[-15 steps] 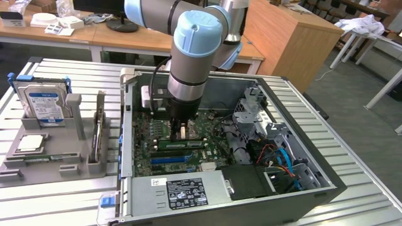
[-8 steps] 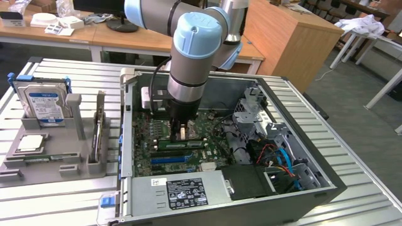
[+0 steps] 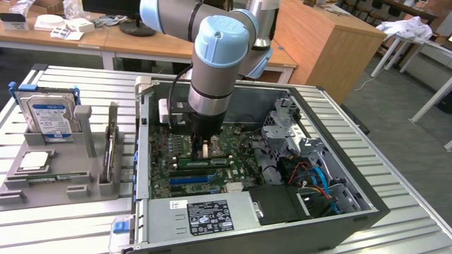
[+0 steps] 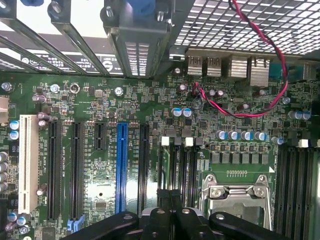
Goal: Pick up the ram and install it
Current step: 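Press down the ram until it locks into place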
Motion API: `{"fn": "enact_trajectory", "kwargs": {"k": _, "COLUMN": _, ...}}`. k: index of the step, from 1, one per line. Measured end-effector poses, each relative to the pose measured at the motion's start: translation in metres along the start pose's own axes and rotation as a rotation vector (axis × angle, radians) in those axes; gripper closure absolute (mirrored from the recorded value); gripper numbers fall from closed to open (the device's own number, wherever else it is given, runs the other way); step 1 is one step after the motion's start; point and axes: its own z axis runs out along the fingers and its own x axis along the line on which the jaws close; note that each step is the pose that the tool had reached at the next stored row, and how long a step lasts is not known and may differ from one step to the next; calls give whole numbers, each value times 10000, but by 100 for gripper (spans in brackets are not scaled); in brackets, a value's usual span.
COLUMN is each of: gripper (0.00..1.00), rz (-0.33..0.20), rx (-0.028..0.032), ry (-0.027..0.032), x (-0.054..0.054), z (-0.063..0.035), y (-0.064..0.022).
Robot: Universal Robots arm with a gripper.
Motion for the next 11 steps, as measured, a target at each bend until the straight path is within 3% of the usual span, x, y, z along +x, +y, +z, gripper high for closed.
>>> {"fn": "enact_trajectory", "kwargs": {"k": 11, "gripper": 89, "rz": 0, "rx": 2, "ry": -1, "x": 2, "z": 18, "y": 0}}
